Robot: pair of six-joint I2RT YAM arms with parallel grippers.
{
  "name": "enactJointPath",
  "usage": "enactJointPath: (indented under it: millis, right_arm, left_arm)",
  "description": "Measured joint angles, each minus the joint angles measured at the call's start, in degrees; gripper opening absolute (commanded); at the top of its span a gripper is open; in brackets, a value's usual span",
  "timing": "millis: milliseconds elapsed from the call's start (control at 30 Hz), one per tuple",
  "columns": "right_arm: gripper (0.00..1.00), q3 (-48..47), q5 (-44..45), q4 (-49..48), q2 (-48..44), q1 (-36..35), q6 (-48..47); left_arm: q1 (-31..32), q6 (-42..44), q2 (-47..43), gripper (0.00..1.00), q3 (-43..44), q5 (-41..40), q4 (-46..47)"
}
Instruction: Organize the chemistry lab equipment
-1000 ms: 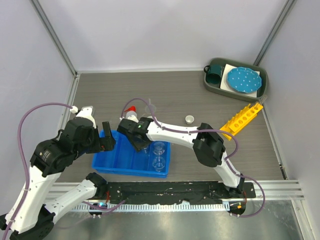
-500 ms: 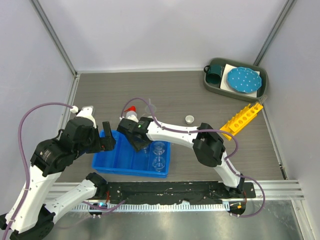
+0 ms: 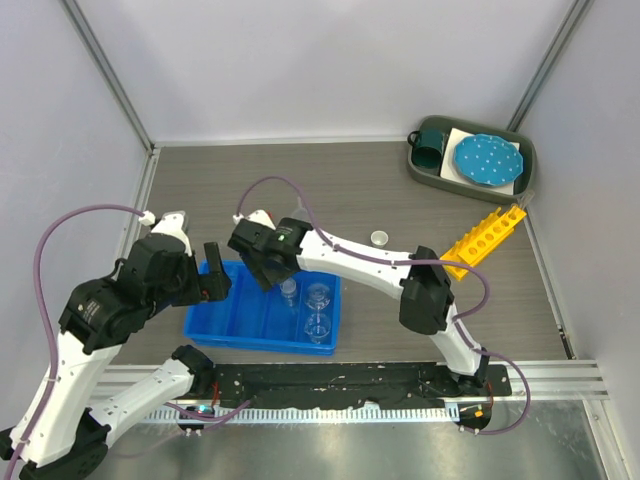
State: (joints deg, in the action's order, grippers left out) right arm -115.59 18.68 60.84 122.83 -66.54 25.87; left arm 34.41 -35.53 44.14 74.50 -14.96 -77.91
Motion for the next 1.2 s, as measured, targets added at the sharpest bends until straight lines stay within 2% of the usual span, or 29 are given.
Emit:
enactJointPath:
  millis: [200, 467, 600, 867, 967, 1200]
  right_arm:
    - [0.74, -4.2, 1.4, 1.8, -3.3, 2.8, -0.3]
    - [0.71, -4.8, 0.1, 0.0, -3.8, 16.8, -0.2]
    - [0.70, -9.0, 0.7, -0.2, -0.4, 22.1, -0.2]
    - [0.69, -15.4, 0.8, -0.5, 7.0, 24.6, -0.2]
    - [0.68, -12.4, 1.6, -0.8, 6.6, 26.6, 0.0]
    - [0.69, 6.0, 3.7, -3.7, -0.2, 32.0, 0.9]
  left_arm:
    - [0.0, 0.0, 0.0, 1.00, 0.6, 0.0, 0.0]
    - [0.0, 0.0, -0.1, 1.00, 0.8, 0.0, 0.0]
    - [0.0, 0.0, -0.6, 1.00, 1.1, 0.1, 0.0]
    - [0.0, -0.1, -0.8, 1.00, 1.1, 0.6, 0.0]
    - [0.0, -0.1, -1.0, 1.00, 1.1, 0.6, 0.0]
    - [0.0, -0.1, -1.5, 1.00, 1.1, 1.0, 0.0]
